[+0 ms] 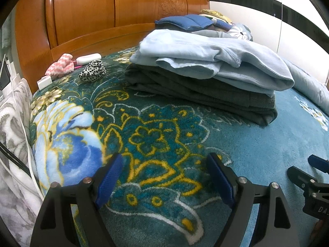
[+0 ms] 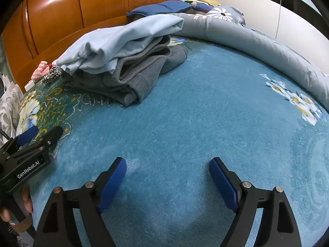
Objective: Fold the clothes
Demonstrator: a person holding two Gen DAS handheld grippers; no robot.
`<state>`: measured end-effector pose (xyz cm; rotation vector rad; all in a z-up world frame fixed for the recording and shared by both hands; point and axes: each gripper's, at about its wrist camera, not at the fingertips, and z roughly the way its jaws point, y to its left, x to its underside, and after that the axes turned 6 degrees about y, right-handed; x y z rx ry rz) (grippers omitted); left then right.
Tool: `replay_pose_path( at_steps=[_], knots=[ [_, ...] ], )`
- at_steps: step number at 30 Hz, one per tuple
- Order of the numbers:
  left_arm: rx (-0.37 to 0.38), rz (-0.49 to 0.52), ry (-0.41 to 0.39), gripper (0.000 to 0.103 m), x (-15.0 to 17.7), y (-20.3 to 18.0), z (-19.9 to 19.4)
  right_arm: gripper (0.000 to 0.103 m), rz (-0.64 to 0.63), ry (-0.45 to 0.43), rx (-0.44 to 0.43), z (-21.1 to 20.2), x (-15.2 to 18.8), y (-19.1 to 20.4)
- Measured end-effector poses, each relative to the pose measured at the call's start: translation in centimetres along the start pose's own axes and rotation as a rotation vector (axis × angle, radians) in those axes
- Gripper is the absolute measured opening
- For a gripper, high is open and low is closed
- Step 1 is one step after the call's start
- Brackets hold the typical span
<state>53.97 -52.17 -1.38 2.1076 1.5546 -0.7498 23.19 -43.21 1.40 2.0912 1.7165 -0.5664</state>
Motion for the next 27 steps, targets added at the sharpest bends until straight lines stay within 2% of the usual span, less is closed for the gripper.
replay_pose_path(
  at_steps=[6, 15, 21, 23, 27],
  knots=[
    [0.001, -0.001, 0.0, 0.084, 0.0, 0.0, 0.0, 0.087, -0.002, 0.001, 0.005, -0.7, 0.2, -0.3],
    [0.001, -0.001, -0.001, 0.084, 0.0, 0.1, 0.0, 0.087, -0.005, 0.001, 0.006, 0.3, -0.1, 1.2],
    [-0.002, -0.001, -0.003, 0.084, 0.1, 0.0, -0.1, 0.087, -0.007, 0.001, 0.009, 0.3, 2.3, 1.9],
    [0.0, -0.002, -0.004, 0.084, 0.1, 0.0, -0.1, 0.087, -0.009, 0.001, 0.009, 1.7, 1.8, 3.6],
    [-0.002, 0.002, -0.005, 0.084, 0.1, 0.0, -0.1, 0.087, -0.01, 0.001, 0.011, 2.4, 1.8, 4.3]
  ],
)
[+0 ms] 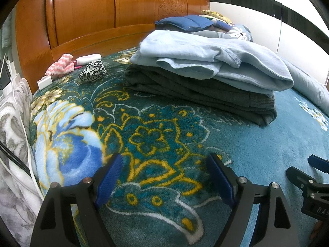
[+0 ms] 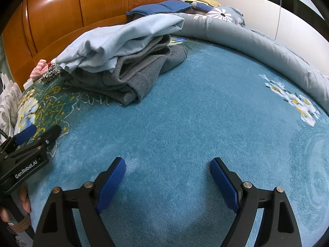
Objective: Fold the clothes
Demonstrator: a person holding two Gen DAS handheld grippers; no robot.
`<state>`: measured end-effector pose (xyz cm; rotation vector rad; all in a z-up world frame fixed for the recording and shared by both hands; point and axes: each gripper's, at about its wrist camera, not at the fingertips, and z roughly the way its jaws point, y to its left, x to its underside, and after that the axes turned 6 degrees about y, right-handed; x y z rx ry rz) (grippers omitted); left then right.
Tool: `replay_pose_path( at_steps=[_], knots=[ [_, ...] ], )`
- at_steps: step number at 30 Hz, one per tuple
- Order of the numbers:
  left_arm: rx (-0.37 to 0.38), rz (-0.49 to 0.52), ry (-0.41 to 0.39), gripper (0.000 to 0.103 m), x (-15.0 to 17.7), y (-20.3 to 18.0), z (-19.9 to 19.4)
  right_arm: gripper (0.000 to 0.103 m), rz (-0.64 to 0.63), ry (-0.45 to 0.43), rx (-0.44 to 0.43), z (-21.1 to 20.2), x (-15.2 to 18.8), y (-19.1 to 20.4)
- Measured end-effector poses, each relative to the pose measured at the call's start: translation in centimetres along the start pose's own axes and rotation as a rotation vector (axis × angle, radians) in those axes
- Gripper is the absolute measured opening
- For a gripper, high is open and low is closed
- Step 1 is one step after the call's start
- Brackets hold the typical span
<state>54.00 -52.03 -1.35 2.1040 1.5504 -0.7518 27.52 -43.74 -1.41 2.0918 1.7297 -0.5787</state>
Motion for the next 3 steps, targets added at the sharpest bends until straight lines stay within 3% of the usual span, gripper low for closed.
replay_pose_path(
  at_steps=[3],
  knots=[
    [0.0, 0.001, -0.001, 0.084, -0.02, 0.02, 0.02, 0.088, -0.001, 0.0, 0.004, 0.47, 0.03, 0.57]
  ],
)
